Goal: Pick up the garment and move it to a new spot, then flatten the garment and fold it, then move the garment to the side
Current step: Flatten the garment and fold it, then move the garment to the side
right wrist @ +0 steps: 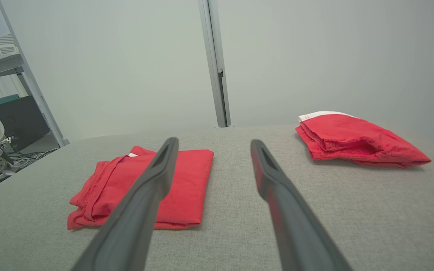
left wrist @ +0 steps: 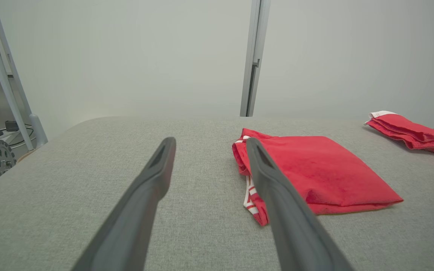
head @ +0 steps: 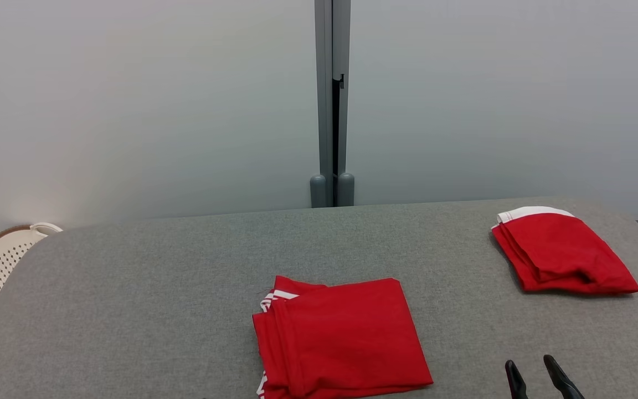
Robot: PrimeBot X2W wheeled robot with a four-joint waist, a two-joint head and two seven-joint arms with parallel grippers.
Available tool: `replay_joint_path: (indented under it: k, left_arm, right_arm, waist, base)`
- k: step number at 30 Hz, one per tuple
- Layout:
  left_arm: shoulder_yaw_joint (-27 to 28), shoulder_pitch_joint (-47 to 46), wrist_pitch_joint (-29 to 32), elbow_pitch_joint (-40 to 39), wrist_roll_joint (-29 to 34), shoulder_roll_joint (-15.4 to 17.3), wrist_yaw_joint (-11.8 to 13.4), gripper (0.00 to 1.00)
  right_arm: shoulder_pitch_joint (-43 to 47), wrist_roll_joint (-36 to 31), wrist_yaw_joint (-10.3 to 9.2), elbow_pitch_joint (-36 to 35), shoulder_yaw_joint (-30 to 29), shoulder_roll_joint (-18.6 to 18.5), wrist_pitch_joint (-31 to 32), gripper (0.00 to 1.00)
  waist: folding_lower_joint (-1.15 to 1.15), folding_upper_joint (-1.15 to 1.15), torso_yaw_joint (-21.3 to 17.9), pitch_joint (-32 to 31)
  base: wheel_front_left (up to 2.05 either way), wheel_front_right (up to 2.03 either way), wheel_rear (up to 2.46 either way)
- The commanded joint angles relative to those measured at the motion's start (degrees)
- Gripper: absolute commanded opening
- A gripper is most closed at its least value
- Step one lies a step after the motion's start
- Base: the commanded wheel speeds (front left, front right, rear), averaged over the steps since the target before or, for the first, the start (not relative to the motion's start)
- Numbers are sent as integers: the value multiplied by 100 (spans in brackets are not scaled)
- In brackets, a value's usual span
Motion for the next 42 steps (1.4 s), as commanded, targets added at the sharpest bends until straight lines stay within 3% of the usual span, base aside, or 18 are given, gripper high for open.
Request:
replay_joint_path:
  k: [1, 22, 42]
  left_arm:
    - [83, 82, -26, -35, 81, -42, -63, 100]
    - [351, 232, -26, -100, 534, -327, -539, 100]
    - [406, 8, -26, -141, 764, -466, -694, 100]
  right_arm:
    - [186, -64, 0, -100, -78, 83, -27, 100]
    - [410, -108, 0, -79, -68, 208, -28, 100]
    - [296, 30, 0, 71, -258, 335, -28, 100]
  waist:
    - [1, 0, 10, -30]
    - [1, 0, 11, -121]
    - [1, 0, 266, 245]
  base:
    - [0, 0, 0]
    - [0, 0, 0]
    - [0, 0, 0]
